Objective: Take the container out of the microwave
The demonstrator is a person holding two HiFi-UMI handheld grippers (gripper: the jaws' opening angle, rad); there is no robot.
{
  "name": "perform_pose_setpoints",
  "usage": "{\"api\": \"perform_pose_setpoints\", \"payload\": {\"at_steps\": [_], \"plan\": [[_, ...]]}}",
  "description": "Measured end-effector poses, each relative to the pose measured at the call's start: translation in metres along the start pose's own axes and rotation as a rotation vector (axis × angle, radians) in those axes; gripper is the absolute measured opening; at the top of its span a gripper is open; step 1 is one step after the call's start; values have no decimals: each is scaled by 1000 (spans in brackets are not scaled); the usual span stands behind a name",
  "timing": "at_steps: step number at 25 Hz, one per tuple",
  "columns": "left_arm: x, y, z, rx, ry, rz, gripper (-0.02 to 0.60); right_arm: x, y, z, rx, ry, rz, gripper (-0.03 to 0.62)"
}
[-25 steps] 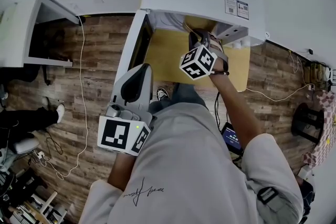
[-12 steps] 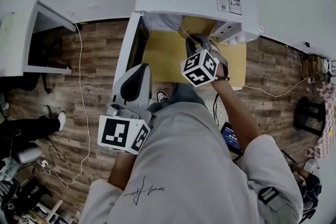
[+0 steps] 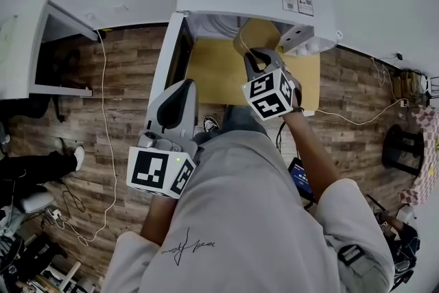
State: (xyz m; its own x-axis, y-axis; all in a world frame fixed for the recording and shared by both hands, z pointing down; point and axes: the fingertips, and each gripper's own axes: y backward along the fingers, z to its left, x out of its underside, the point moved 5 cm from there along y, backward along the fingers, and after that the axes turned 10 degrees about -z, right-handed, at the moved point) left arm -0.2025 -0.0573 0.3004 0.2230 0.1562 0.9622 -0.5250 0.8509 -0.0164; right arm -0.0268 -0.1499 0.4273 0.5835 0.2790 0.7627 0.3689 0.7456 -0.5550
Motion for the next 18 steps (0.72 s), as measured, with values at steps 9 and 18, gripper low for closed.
{"api": "perform_pose_setpoints", "payload": {"at_steps": [9, 18], "plan": [[6, 8, 3, -6, 25, 9, -6, -2, 34, 6, -1, -145, -65, 58], [10, 7, -2, 10, 29, 23, -6, -7, 70, 5, 1, -314, -137, 58]]}}
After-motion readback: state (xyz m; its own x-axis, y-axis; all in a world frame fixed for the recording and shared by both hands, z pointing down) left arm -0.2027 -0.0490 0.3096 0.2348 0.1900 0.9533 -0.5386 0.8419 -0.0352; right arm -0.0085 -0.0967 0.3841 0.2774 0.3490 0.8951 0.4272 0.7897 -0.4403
